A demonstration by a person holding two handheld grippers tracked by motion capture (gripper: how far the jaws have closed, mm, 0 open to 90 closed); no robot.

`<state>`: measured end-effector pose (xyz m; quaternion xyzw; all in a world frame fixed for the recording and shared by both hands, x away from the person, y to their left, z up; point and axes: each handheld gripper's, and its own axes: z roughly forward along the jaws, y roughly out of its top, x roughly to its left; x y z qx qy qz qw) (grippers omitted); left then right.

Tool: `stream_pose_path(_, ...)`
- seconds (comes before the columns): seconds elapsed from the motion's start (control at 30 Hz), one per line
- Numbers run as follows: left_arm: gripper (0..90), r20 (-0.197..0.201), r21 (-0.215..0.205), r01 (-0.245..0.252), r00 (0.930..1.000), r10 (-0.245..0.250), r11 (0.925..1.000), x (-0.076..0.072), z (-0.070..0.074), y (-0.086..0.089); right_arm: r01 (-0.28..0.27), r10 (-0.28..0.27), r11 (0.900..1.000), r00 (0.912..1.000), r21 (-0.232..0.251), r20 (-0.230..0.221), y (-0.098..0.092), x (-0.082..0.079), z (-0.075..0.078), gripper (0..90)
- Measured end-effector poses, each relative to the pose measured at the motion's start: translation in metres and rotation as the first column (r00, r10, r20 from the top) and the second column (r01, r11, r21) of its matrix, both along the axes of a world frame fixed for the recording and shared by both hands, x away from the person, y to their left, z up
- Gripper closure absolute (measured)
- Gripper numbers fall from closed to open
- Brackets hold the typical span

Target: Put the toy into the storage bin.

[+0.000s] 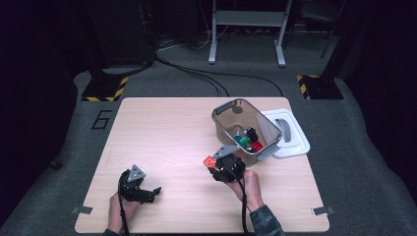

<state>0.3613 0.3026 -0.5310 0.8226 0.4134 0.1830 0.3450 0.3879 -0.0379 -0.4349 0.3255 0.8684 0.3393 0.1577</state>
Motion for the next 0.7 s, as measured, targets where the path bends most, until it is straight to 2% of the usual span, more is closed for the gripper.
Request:
stream_pose_path(0.1, 1.7, 0.001, -0.002, 0.000, 1.0000, 0.000, 1.0000, 0.000, 0.000, 0.000, -0.010, 0.010, 1.000, 0.9999, -0.015, 0.012, -0.001, 0.002, 0.006, 58.6)
stream_pose_path(0.3, 1.7, -0.003, -0.002, 0.003, 1.0000, -0.003, 1.0000, 0.000, 0.000, 0.000, -0.002, 0.002, 1.000, 0.9994, -0.010, 0.035, -0.008, 0.006, 0.019, 58.6)
stream_pose_path(0.47, 1.7, -0.003, 0.001, 0.003, 1.0000, -0.003, 1.0000, 0.000, 0.000, 0.001, 0.013, -0.013, 1.000, 0.9993, 0.011, 0.035, -0.014, 0.008, 0.030, 58.6)
stream_pose_path(0.5, 1.7, -0.004, 0.002, 0.005, 1.0000, -0.005, 1.0000, 0.000, 0.000, 0.001, 0.009, -0.010, 1.000, 0.9985, 0.015, 0.054, -0.015, 0.010, 0.032, 58.6)
stream_pose_path(0.53, 1.7, -0.004, 0.001, 0.004, 1.0000, -0.004, 1.0000, 0.000, 0.000, 0.001, 0.020, -0.020, 1.000, 0.9990, 0.019, 0.040, -0.016, 0.010, 0.035, 58.6)
stream_pose_path(0.6, 1.7, -0.004, 0.002, 0.004, 1.0000, -0.004, 1.0000, 0.000, 0.000, 0.001, 0.033, -0.035, 0.999, 0.9984, 0.039, 0.044, -0.018, 0.011, 0.042, 58.6)
stream_pose_path(0.67, 1.7, -0.004, 0.002, 0.005, 1.0000, -0.005, 1.0000, 0.000, 0.000, 0.001, 0.026, -0.028, 0.999, 0.9973, 0.040, 0.068, -0.021, 0.014, 0.046, 58.6)
stream_pose_path(0.7, 1.7, -0.004, 0.003, 0.004, 1.0000, -0.004, 1.0000, 0.000, 0.000, 0.001, 0.038, -0.041, 0.998, 0.9977, 0.049, 0.054, -0.022, 0.013, 0.050, 58.6)
